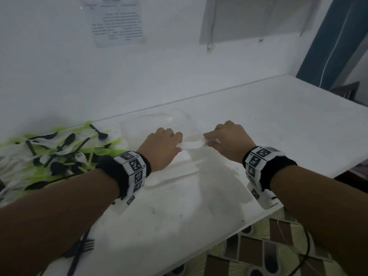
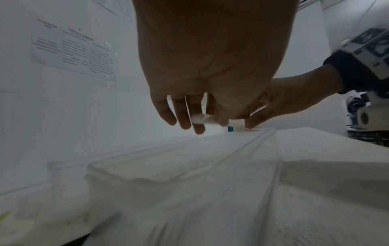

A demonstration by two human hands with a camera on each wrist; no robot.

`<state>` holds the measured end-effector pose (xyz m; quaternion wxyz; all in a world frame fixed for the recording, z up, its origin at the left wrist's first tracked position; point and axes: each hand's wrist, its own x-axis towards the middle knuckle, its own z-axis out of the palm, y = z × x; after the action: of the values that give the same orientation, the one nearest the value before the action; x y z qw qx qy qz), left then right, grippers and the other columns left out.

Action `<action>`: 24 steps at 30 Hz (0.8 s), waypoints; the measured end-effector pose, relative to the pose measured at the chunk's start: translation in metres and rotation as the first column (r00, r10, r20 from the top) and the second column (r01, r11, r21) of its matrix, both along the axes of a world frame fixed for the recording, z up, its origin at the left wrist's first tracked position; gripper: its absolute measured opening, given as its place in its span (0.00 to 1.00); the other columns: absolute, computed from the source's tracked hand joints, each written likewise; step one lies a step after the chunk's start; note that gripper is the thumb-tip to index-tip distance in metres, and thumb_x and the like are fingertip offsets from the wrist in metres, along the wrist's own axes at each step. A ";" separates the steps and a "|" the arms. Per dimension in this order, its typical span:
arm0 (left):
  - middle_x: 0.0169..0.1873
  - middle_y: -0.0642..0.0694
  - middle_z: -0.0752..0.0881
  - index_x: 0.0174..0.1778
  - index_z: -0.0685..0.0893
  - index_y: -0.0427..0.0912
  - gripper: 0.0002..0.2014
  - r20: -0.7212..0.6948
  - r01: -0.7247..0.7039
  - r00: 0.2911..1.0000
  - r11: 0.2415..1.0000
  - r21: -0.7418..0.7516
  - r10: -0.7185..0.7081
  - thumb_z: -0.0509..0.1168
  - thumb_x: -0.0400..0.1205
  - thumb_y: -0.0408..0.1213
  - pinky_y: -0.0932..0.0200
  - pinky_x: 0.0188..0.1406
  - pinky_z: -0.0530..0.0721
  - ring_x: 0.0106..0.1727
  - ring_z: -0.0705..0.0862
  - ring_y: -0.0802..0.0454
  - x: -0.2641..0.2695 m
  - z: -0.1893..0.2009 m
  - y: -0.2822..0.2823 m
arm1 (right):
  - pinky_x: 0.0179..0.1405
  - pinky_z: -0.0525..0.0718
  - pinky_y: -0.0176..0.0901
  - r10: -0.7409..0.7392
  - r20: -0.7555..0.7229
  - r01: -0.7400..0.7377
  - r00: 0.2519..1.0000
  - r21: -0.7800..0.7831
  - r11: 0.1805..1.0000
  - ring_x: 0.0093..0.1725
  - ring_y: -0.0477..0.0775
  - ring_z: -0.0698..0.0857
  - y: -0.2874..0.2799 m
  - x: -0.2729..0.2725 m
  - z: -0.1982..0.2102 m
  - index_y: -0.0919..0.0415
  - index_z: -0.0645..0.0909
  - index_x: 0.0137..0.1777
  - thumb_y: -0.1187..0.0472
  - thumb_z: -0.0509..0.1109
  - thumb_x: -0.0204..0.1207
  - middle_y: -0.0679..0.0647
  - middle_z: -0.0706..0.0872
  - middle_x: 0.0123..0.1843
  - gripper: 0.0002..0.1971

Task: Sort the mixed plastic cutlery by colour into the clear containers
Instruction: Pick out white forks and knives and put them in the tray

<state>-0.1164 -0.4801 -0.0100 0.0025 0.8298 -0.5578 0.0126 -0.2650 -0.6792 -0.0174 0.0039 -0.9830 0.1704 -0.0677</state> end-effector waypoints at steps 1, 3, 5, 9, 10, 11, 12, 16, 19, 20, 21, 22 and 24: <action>0.62 0.45 0.78 0.69 0.75 0.48 0.13 0.018 -0.009 1.000 0.999 0.034 0.008 0.56 0.91 0.48 0.43 0.60 0.80 0.62 0.75 0.42 0.001 -0.002 -0.008 | 0.54 0.76 0.51 0.020 -0.035 -0.020 0.999 -0.019 1.000 0.58 0.60 0.78 -0.007 0.003 -0.003 0.43 0.86 0.62 0.45 0.62 0.87 0.50 0.87 0.57 0.12; 0.63 0.45 0.77 0.69 0.76 0.48 0.13 0.019 -0.025 1.000 0.995 0.094 0.023 0.58 0.91 0.47 0.45 0.61 0.80 0.62 0.74 0.43 0.004 -0.005 -0.022 | 0.55 0.72 0.50 0.056 -0.085 -0.059 0.995 -0.031 0.998 0.62 0.59 0.77 -0.019 0.012 -0.005 0.43 0.86 0.63 0.45 0.63 0.86 0.49 0.86 0.60 0.13; 0.61 0.45 0.78 0.67 0.78 0.48 0.12 -0.032 -0.039 0.999 0.991 0.128 0.044 0.59 0.90 0.47 0.45 0.62 0.79 0.61 0.75 0.43 0.006 -0.007 -0.033 | 0.60 0.71 0.51 0.090 -0.142 -0.098 0.986 -0.049 0.994 0.64 0.58 0.76 -0.028 0.020 -0.005 0.43 0.86 0.66 0.45 0.63 0.86 0.48 0.84 0.63 0.14; 0.56 0.47 0.78 0.63 0.82 0.47 0.10 -0.098 -0.068 0.992 0.984 0.163 0.084 0.63 0.89 0.46 0.50 0.58 0.78 0.60 0.78 0.44 0.011 -0.014 -0.047 | 0.61 0.71 0.53 0.132 -0.222 -0.160 0.966 -0.111 0.981 0.61 0.57 0.76 -0.042 0.035 -0.009 0.45 0.85 0.63 0.46 0.65 0.85 0.47 0.87 0.56 0.12; 0.54 0.48 0.78 0.61 0.82 0.47 0.10 -0.108 -0.077 0.990 0.984 0.163 0.095 0.64 0.88 0.45 0.51 0.57 0.78 0.59 0.79 0.44 0.012 -0.015 -0.049 | 0.61 0.72 0.53 0.137 -0.217 -0.166 0.966 -0.122 0.978 0.60 0.57 0.76 -0.044 0.037 -0.012 0.46 0.84 0.62 0.46 0.66 0.84 0.46 0.88 0.54 0.12; 0.52 0.49 0.77 0.60 0.82 0.46 0.09 -0.119 -0.085 0.987 0.984 0.159 0.104 0.65 0.88 0.44 0.52 0.55 0.78 0.57 0.80 0.44 0.013 -0.015 -0.051 | 0.60 0.73 0.54 0.143 -0.206 -0.172 0.968 -0.130 0.977 0.59 0.57 0.77 -0.045 0.040 -0.015 0.47 0.82 0.61 0.46 0.67 0.83 0.47 0.89 0.51 0.11; 0.51 0.50 0.77 0.59 0.83 0.45 0.08 -0.125 -0.091 0.986 0.984 0.154 0.110 0.65 0.88 0.43 0.52 0.55 0.78 0.56 0.80 0.45 0.013 -0.016 -0.052 | 0.59 0.73 0.54 0.144 -0.199 -0.172 0.969 -0.131 0.976 0.58 0.57 0.77 -0.046 0.042 -0.018 0.47 0.80 0.59 0.46 0.68 0.82 0.47 0.90 0.49 0.10; 0.49 0.45 0.82 0.49 0.84 0.43 0.06 -0.075 -0.083 0.993 0.986 0.142 0.094 0.62 0.87 0.35 0.49 0.51 0.82 0.50 0.83 0.43 0.009 -0.019 -0.056 | 0.56 0.71 0.54 0.113 -0.206 -0.133 0.972 -0.082 0.988 0.57 0.57 0.78 -0.043 0.048 -0.024 0.48 0.79 0.57 0.49 0.70 0.81 0.48 0.88 0.49 0.08; 0.48 0.44 0.86 0.46 0.86 0.42 0.08 -0.073 -0.100 0.991 0.985 0.143 0.111 0.62 0.86 0.32 0.47 0.51 0.84 0.49 0.85 0.42 0.008 -0.020 -0.058 | 0.53 0.69 0.54 0.102 -0.182 -0.123 0.978 -0.104 0.987 0.57 0.59 0.80 -0.040 0.048 -0.026 0.49 0.80 0.55 0.52 0.69 0.82 0.49 0.86 0.50 0.06; 0.47 0.44 0.87 0.46 0.87 0.41 0.08 -0.072 -0.107 0.990 0.983 0.149 0.119 0.62 0.85 0.32 0.46 0.51 0.85 0.48 0.85 0.42 0.009 -0.020 -0.059 | 0.52 0.68 0.54 0.098 -0.176 -0.119 0.980 -0.111 0.987 0.56 0.59 0.80 -0.039 0.048 -0.027 0.49 0.80 0.55 0.53 0.69 0.82 0.49 0.85 0.51 0.05; 0.46 0.44 0.87 0.46 0.87 0.40 0.08 -0.065 -0.115 0.990 0.982 0.153 0.126 0.62 0.85 0.31 0.46 0.51 0.85 0.47 0.86 0.41 0.008 -0.021 -0.060 | 0.51 0.67 0.53 0.092 -0.173 -0.113 0.981 -0.113 0.987 0.56 0.59 0.80 -0.039 0.048 -0.027 0.49 0.80 0.55 0.53 0.68 0.82 0.49 0.84 0.52 0.04; 0.45 0.43 0.87 0.45 0.86 0.40 0.08 -0.056 -0.123 0.989 0.980 0.155 0.133 0.61 0.85 0.31 0.47 0.50 0.86 0.46 0.86 0.41 0.008 -0.021 -0.060 | 0.50 0.66 0.53 0.084 -0.175 -0.105 0.981 -0.112 0.988 0.56 0.59 0.80 -0.038 0.048 -0.027 0.48 0.80 0.55 0.54 0.68 0.83 0.49 0.84 0.52 0.04; 0.44 0.42 0.87 0.45 0.86 0.39 0.09 -0.045 -0.133 0.989 0.980 0.150 0.141 0.61 0.85 0.31 0.47 0.49 0.86 0.45 0.86 0.40 0.007 -0.023 -0.061 | 0.50 0.66 0.52 0.067 -0.189 -0.091 0.980 -0.121 0.988 0.55 0.58 0.81 -0.036 0.049 -0.025 0.48 0.82 0.54 0.57 0.68 0.82 0.49 0.84 0.52 0.04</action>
<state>-0.1093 -0.5407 -0.0332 -0.0439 0.8643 -0.4985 -0.0512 -0.2162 -0.7156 -0.0425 -0.0728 -0.9892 0.1263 0.0129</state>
